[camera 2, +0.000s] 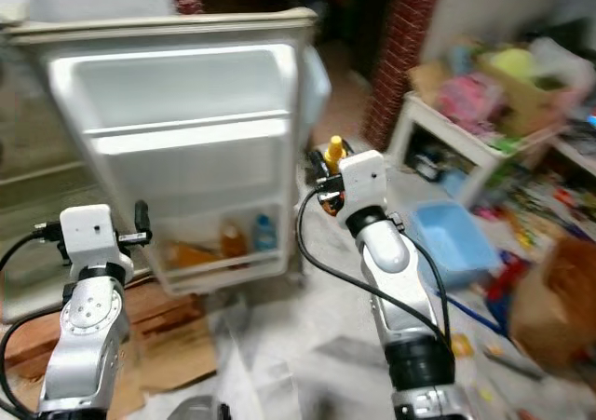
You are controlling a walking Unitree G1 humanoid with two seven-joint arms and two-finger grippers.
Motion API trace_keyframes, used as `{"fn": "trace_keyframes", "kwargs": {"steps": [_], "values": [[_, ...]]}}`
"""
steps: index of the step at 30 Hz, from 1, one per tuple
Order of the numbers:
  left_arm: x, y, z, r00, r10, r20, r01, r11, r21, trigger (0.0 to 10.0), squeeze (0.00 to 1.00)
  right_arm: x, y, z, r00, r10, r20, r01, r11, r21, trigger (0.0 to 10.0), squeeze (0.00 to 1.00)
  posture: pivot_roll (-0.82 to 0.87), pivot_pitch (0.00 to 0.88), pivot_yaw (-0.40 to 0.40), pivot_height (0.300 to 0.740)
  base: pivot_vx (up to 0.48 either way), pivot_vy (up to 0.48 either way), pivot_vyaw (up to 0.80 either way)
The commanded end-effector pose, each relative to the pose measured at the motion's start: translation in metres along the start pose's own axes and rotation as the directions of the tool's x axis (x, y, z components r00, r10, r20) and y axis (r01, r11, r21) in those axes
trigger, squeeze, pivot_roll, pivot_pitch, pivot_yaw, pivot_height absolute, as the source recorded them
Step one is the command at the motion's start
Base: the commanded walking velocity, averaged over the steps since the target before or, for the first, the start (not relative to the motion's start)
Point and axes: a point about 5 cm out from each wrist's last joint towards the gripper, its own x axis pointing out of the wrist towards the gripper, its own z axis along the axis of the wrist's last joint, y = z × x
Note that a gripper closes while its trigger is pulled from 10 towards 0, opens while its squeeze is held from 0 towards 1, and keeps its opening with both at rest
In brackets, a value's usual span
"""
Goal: Restocking fridge
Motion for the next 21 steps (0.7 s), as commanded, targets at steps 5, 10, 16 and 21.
{"fn": "trace_keyframes", "kwargs": {"steps": [5, 10, 16, 21], "values": [[-0.001, 0.004, -0.002, 1.000, 0.022, -0.014, -0.022, 1.000, 0.001, 10.0, 0.00, 0.007, 0.005, 0.015, 0.997, 0.033, 0.070, -0.033, 0.999, -0.008, 10.0, 0.00, 0.04, 0.000, -0.040, 0.740, 0.402, 0.000, 0.79], [-0.001, 0.003, -0.002, 1.000, 0.023, -0.006, -0.023, 1.000, -0.016, 10.0, 0.00, 0.009, 0.004, 0.018, 0.996, 0.036, 0.079, -0.036, 0.999, -0.009, 10.0, 0.00, 0.04, 0.000, -0.042, 0.740, 0.142, 0.000, 0.59], [-0.001, 0.001, -0.003, 1.000, 0.016, -0.023, -0.016, 1.000, -0.015, 10.0, 0.00, 0.016, 0.001, 0.028, 0.992, 0.042, 0.118, -0.041, 0.999, -0.008, 10.0, 0.00, 0.04, 0.000, -0.043, 0.740, 0.000, 0.000, 0.00], [-0.004, -0.001, -0.009, 0.998, -0.019, -0.063, 0.018, 1.000, -0.020, 10.0, 0.00, 0.024, 0.001, 0.042, 0.984, 0.064, 0.166, -0.062, 0.998, -0.018, 10.0, 0.00, 0.04, 0.000, -0.044, 0.740, 0.000, 0.000, 0.00]]}}
